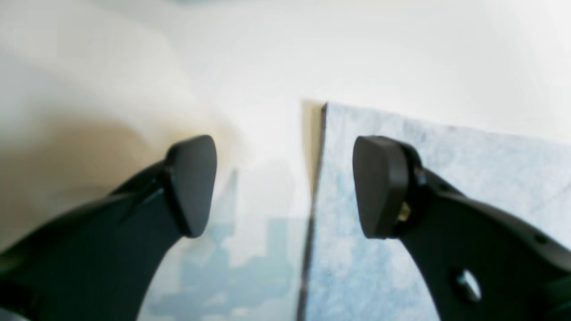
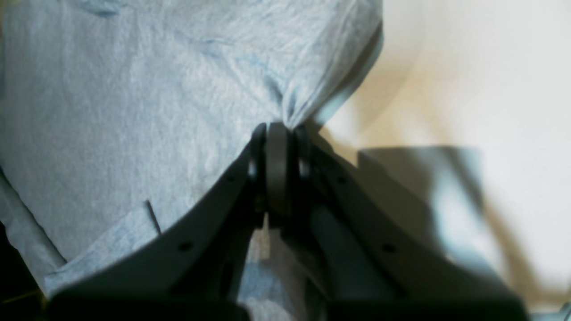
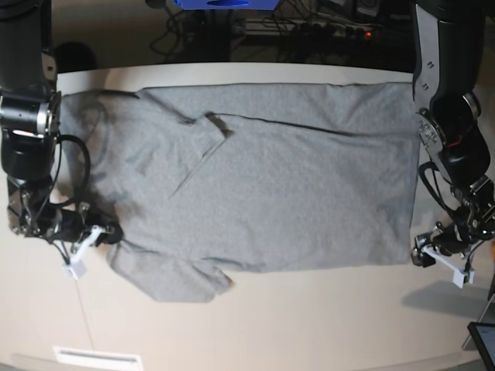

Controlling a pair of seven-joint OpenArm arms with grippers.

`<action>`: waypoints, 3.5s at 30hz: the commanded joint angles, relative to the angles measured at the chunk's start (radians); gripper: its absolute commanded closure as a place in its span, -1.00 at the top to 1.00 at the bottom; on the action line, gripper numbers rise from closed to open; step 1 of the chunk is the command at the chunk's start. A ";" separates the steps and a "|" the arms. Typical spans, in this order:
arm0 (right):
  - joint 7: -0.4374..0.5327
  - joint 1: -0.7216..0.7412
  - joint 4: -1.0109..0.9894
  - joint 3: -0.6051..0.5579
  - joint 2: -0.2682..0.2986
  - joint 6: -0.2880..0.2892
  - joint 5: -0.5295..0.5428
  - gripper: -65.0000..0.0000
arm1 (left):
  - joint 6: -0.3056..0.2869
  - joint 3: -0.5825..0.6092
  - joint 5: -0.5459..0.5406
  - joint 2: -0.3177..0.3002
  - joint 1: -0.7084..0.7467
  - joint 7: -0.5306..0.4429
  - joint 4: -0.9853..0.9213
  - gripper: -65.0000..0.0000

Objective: Fold the T-shirt properly
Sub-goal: 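Lower the left gripper onto the other hem corner and pinch it, then lift the hem corners with both grippers toward the collar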

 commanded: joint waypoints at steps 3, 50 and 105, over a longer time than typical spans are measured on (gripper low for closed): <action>-0.024 0.017 0.004 -0.004 0.011 -0.008 -0.026 -0.97 | -0.005 -0.001 -0.012 -0.021 -0.087 -0.046 -0.106 0.45; -0.027 0.014 0.004 -0.004 0.031 -0.006 -0.026 -0.97 | 0.077 0.009 -0.012 0.100 0.013 -0.083 -0.200 0.43; -0.024 -0.141 0.390 -0.004 0.028 -0.005 -0.026 -0.97 | -0.012 0.144 0.127 0.151 0.292 0.071 0.438 -1.00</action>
